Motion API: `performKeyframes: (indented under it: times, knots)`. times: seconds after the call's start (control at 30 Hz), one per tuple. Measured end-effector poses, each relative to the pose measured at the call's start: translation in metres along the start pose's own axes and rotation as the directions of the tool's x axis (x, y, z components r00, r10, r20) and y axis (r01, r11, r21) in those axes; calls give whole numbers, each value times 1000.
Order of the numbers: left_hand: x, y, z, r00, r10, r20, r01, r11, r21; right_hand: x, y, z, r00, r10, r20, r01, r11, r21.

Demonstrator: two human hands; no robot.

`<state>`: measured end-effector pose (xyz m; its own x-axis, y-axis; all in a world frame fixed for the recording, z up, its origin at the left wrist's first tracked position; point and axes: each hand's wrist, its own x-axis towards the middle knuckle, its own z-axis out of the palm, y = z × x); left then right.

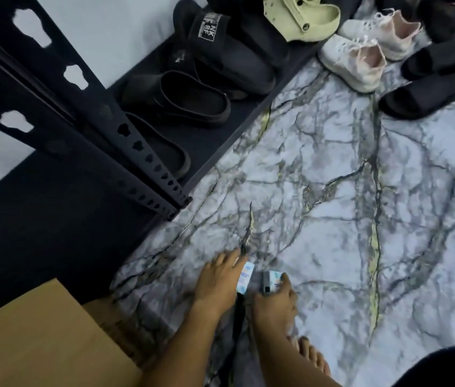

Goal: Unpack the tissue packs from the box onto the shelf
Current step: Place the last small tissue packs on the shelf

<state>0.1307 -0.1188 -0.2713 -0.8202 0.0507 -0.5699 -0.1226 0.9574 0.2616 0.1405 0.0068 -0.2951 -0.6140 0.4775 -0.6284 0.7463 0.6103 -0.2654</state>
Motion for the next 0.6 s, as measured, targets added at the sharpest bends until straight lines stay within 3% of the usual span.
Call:
performKeyframes:
  times: [0.13,0.27,0.37,0.6]
  knots:
    - [13,1,14,998,3,65,-10,993,120,12,7,8,999,-11,-45,14,997,77]
    - [18,0,18,1000,11,10,-13,984,178,14,10,10,993,75,-86,-59,983,176]
    - [13,-10,11,997,-24,-76,33,993,118,12,1,9,993,79,-92,-45,944,326]
    - [-22,-24,-49,948,-141,-287,98,982,-159,-20,-67,2,989,-145,13,110,807,581]
